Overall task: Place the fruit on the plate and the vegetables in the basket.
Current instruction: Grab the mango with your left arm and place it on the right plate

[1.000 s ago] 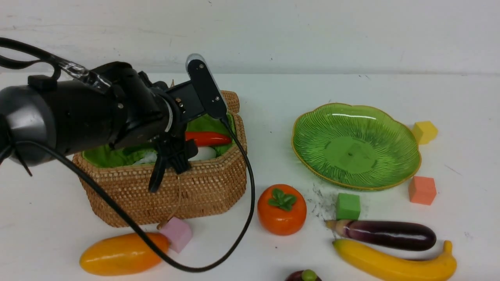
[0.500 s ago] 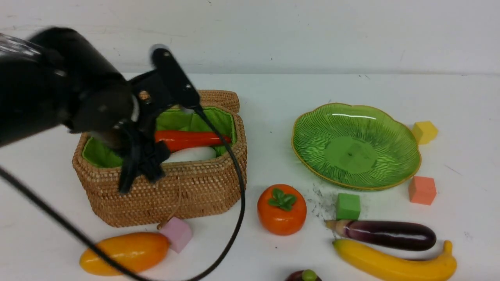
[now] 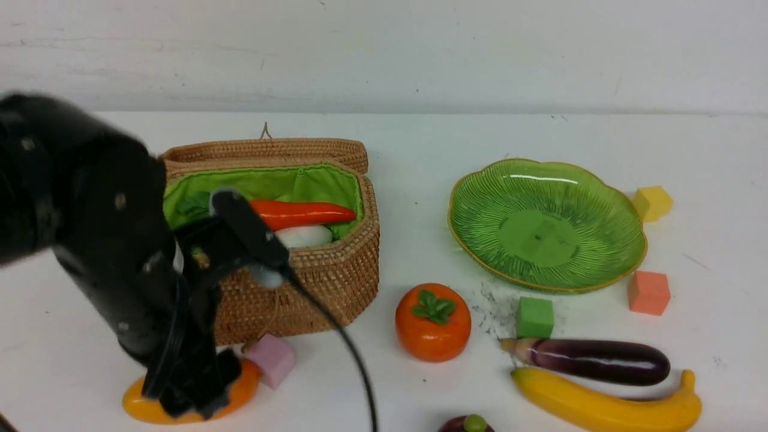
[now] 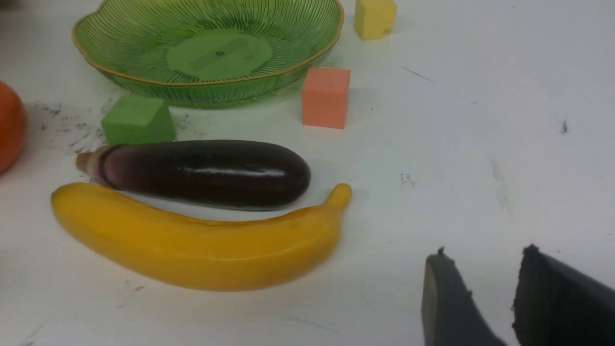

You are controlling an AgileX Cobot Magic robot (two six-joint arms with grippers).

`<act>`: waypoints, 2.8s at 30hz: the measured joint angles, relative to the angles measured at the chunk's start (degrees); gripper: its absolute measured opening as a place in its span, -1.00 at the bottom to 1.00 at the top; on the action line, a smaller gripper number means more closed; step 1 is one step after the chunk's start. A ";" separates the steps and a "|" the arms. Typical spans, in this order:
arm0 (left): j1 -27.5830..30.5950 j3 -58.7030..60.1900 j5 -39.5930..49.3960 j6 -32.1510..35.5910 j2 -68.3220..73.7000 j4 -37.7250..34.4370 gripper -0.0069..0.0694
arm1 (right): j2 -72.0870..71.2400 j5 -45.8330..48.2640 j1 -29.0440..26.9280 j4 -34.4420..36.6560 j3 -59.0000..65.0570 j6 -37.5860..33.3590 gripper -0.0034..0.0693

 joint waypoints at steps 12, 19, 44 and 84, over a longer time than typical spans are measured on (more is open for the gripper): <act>0.00 12.55 -20.76 -5.33 3.81 12.03 0.90 | 0.00 0.00 0.00 0.00 0.00 0.00 -0.24; 2.96 12.55 -21.76 -7.03 8.79 13.30 0.85 | 0.00 0.00 0.00 0.00 0.00 0.00 -0.24; 3.59 8.84 -7.88 -0.75 1.94 -3.46 0.55 | 0.00 0.00 0.00 0.00 0.00 0.00 -0.24; -9.74 -44.64 -8.10 6.80 28.03 -27.95 0.55 | 0.00 0.00 0.00 0.00 0.00 0.00 -0.24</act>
